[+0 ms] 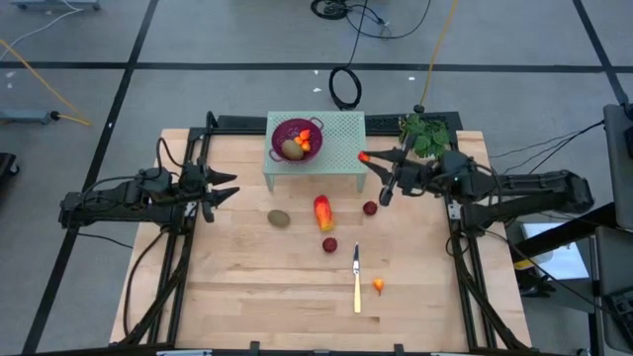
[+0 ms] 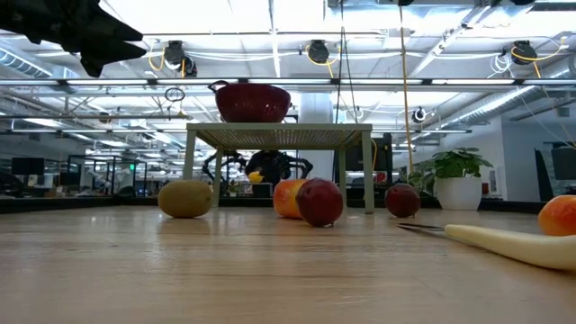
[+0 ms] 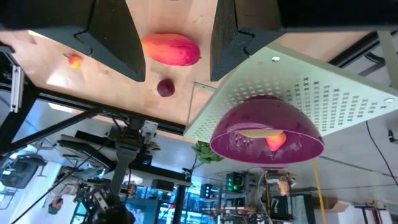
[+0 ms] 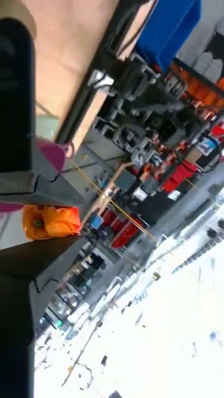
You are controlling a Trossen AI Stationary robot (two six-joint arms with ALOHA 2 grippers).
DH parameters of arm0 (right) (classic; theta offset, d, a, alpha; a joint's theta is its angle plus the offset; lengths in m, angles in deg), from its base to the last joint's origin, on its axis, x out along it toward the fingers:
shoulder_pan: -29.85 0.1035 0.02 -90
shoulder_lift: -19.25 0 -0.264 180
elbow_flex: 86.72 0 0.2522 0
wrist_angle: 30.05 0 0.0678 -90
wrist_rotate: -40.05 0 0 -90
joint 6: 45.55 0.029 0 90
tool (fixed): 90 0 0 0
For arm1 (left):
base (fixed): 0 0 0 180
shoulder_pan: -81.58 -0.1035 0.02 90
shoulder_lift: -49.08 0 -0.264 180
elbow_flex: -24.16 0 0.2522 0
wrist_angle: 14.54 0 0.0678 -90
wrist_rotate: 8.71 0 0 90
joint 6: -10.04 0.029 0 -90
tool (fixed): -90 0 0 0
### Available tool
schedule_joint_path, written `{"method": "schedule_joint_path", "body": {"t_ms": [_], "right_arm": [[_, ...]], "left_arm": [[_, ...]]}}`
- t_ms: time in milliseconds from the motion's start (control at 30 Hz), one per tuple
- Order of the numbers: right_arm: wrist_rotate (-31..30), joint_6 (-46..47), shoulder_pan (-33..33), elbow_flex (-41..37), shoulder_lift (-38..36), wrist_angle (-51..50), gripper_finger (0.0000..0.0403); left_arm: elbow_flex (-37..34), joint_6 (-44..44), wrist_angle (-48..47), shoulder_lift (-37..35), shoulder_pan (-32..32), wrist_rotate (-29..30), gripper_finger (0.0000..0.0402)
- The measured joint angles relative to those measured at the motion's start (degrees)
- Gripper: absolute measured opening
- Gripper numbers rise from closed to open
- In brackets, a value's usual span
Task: Pick & Place Fruit
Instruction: Put the peach into violet strainer bowl on the shelf
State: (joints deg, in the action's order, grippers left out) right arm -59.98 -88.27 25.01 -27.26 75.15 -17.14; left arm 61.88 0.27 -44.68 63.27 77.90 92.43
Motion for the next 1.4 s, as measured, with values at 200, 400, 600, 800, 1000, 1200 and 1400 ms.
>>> {"method": "schedule_joint_path", "body": {"t_ms": [200,400,600,800,1000,1200,1400], "right_arm": [[6.07,1.8,-4.95,0.0,0.09,0.45,0.007],[7.41,11.97,-8.58,0.0,3.0,1.3,0.007],[14.88,23.55,-12.16,3.03,9.14,1.76,0.007],[21.79,36.52,-16.01,9.41,15.71,1.09,0.007],[25.39,43.35,-18.86,18.35,21.64,-7.78,0.007],[25.36,41.79,-20.03,29.25,28.13,-20.69,0.007],[25.36,38.42,-20.22,36.11,33.9,-26.23,0.007]], "left_arm": [[0.02,-1.49,-0.07,0.0,0.0,0.02,0.0182],[0.01,-1.52,-0.16,0.02,0.0,0.04,0.0182],[0.01,-1.42,-0.22,0.02,0.0,1.44,0.0182],[0.02,-1.25,-0.92,0.02,0.02,1.55,0.0182],[0.01,-1.47,-2.01,0.02,0.01,2.05,0.0182],[0.0,-1.28,-2.03,0.02,0.01,2.36,0.0182],[0.0,-1.02,-2.03,0.02,0.0,2.51,0.0182]]}}
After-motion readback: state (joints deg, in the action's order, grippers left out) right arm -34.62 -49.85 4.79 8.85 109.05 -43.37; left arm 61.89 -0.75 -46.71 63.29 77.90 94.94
